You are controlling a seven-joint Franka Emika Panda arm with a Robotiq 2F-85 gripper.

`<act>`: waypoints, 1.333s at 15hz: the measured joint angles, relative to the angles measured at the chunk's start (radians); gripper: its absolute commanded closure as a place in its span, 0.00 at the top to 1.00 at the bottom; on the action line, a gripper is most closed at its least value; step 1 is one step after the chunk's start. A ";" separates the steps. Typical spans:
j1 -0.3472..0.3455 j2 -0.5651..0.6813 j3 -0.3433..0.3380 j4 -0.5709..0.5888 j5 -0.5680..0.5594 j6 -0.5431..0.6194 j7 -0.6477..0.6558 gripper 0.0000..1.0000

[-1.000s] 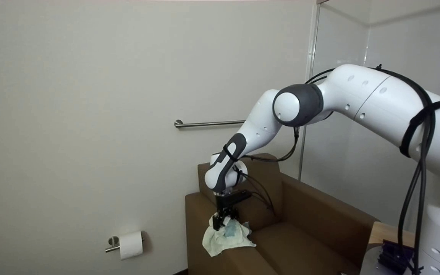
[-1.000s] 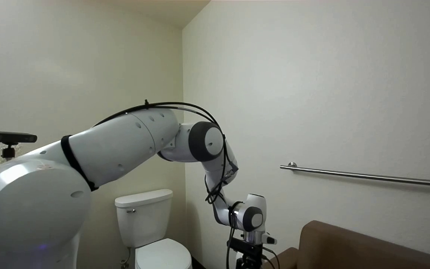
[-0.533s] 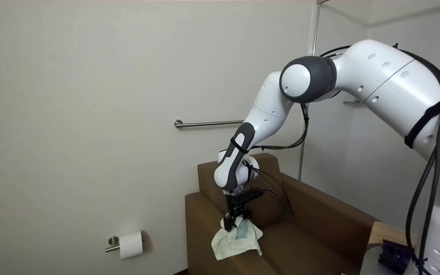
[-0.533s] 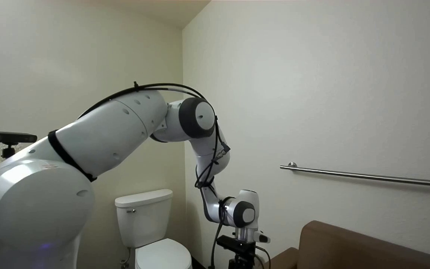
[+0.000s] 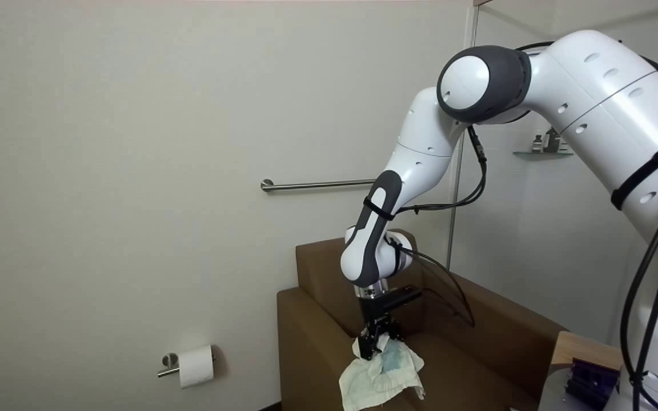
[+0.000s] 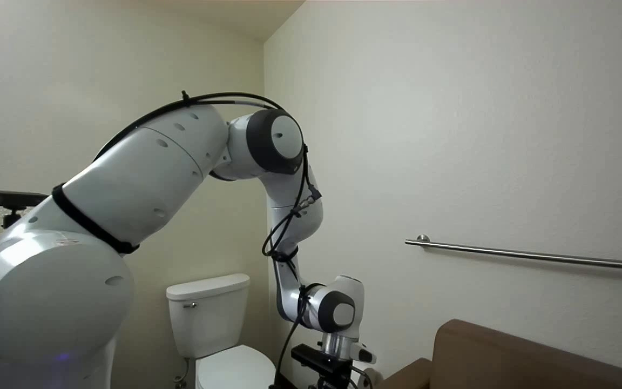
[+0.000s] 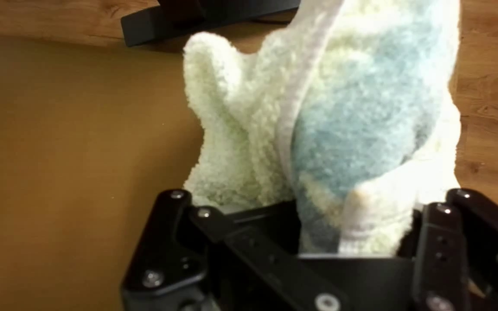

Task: Use the towel to wipe the sofa's left arm

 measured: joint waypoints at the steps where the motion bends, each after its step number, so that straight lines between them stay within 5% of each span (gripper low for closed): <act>1: -0.012 0.000 0.005 0.000 0.001 0.004 -0.020 0.04; 10: -0.196 0.202 0.159 0.259 0.068 -0.006 -0.317 0.04; 16: -0.179 0.341 0.137 0.531 0.066 -0.265 -0.327 0.04; 20: -0.125 0.422 0.093 0.739 0.055 -0.339 -0.308 0.04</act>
